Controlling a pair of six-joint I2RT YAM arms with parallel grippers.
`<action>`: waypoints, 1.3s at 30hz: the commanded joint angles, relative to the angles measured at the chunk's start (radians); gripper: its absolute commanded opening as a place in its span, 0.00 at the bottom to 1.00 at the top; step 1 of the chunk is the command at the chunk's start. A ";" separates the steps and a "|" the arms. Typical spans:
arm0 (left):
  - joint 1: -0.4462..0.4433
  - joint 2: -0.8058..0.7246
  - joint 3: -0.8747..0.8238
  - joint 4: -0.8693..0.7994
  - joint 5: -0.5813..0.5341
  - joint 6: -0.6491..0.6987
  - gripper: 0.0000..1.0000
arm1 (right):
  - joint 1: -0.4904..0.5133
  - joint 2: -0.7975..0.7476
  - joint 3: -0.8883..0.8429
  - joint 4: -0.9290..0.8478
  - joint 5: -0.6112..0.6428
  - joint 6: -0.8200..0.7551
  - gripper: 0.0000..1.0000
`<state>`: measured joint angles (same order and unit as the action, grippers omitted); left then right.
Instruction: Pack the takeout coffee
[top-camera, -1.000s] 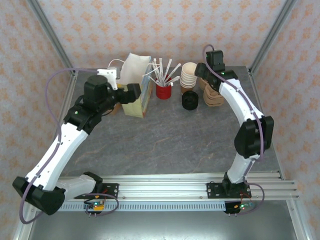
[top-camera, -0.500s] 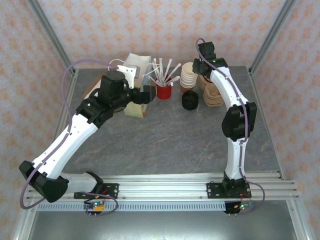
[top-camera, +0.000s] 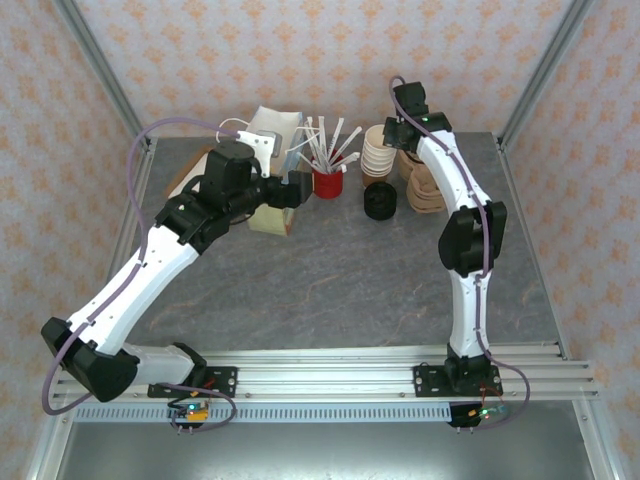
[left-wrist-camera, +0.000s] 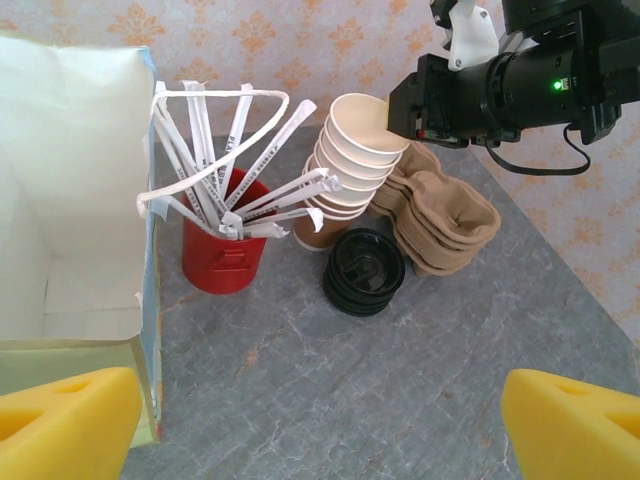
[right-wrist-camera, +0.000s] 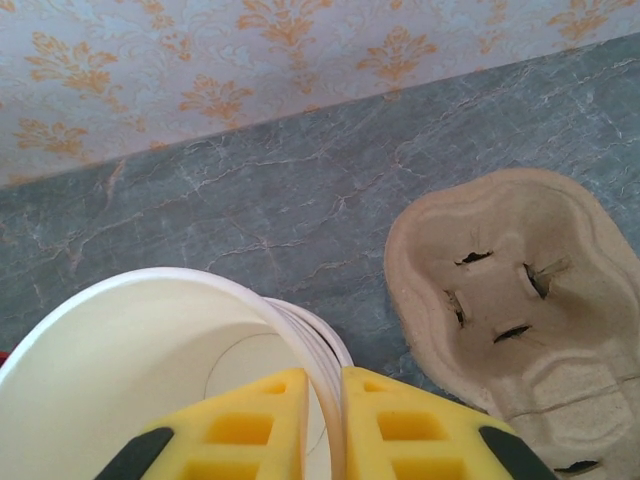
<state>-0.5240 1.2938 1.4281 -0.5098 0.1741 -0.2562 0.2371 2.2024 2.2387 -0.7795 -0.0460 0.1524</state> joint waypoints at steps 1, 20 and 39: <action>-0.007 0.005 0.032 -0.017 -0.024 0.027 0.93 | 0.001 0.012 0.038 -0.040 0.005 -0.014 0.14; -0.010 0.018 0.032 -0.021 -0.024 0.027 0.94 | 0.001 -0.056 0.133 -0.085 -0.019 -0.015 0.08; -0.009 -0.001 0.022 -0.024 -0.014 0.019 0.94 | -0.035 -0.307 0.070 -0.072 -0.120 0.067 0.08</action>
<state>-0.5240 1.3128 1.4284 -0.5137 0.1719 -0.2523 0.2050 1.9873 2.3497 -0.8494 -0.1291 0.2062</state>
